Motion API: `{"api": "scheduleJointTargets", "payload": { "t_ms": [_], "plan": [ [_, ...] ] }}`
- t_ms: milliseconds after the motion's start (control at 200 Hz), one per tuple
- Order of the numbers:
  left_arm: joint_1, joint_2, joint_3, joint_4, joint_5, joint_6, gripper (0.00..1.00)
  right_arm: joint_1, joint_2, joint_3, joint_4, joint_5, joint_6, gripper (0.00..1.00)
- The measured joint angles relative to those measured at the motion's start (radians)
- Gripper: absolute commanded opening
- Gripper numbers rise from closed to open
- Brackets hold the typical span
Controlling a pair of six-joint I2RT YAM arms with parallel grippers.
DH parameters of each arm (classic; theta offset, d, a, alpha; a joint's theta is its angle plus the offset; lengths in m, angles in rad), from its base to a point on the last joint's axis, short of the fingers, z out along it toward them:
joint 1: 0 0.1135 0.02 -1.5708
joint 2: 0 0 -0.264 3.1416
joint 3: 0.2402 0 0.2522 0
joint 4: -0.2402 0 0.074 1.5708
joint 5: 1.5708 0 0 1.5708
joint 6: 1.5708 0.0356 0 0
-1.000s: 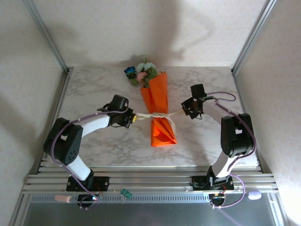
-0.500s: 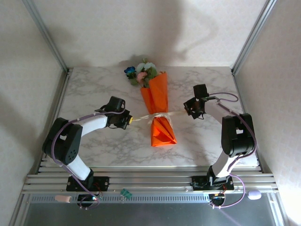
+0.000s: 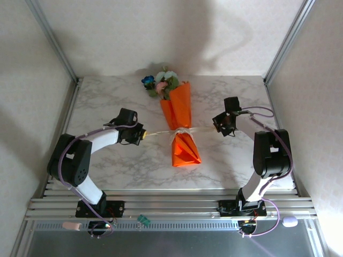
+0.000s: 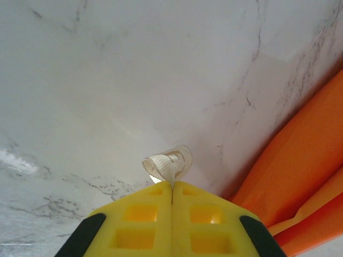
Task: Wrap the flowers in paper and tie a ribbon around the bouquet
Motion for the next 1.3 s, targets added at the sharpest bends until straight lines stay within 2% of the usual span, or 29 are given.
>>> {"api": "scheduleJointTargets", "payload": {
  "t_ms": [490, 1301],
  "plan": [
    [0.066, -0.008, -0.016, -0.014, 0.001, 0.023, 0.0, -0.038, -0.017, -0.016, -0.001, 0.011, -0.019, 0.0],
    [0.122, -0.013, -0.02, -0.02, 0.024, 0.048, 0.0, -0.063, -0.056, -0.037, -0.005, 0.026, -0.027, 0.0]
  ]
}}
